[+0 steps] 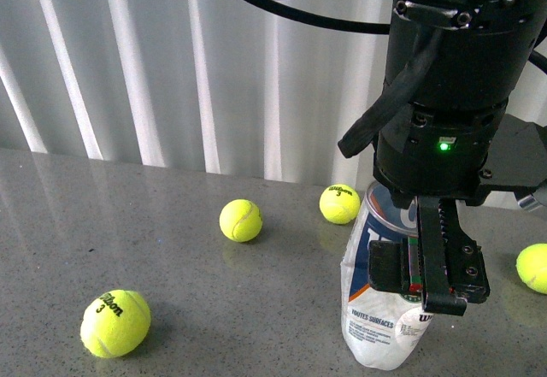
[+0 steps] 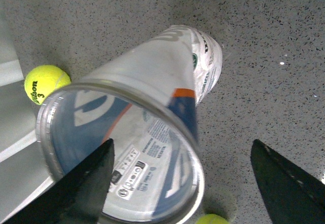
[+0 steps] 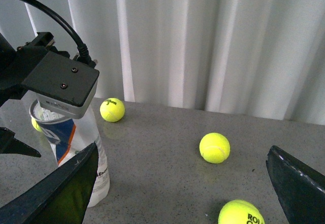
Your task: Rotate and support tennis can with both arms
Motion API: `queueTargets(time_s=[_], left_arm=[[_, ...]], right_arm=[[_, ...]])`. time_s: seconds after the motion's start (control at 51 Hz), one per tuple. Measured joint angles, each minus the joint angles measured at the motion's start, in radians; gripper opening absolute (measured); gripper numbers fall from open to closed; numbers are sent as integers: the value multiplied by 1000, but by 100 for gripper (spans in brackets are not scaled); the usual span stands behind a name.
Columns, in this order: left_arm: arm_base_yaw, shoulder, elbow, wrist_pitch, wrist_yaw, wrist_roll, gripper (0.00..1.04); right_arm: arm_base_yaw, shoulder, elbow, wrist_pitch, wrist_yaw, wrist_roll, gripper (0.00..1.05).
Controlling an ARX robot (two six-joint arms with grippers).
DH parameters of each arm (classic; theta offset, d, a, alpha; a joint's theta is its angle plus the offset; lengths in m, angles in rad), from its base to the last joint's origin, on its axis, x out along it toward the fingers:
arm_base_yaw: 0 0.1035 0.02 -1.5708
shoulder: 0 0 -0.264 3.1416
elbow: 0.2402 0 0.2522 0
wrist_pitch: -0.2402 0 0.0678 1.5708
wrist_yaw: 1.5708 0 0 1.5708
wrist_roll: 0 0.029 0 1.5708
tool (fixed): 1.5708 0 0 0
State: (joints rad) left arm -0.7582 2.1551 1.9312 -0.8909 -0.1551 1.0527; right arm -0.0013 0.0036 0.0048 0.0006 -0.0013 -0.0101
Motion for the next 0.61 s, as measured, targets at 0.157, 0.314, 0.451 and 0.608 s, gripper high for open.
queueTargets(time_s=[0.157, 0.314, 0.451, 0.608], left_arm=[[3, 0, 52, -63, 33, -16, 98], [12, -28, 202, -119, 127, -83, 98], [46, -121, 261, -82, 192, -180, 98], [200, -409, 77, 191, 264, -496, 98]], right_arm=[[0, 0, 0, 0, 0, 0, 98], [0, 0, 0, 0, 0, 0, 98], [0, 0, 0, 0, 0, 0, 98], [0, 0, 0, 0, 0, 0, 98]])
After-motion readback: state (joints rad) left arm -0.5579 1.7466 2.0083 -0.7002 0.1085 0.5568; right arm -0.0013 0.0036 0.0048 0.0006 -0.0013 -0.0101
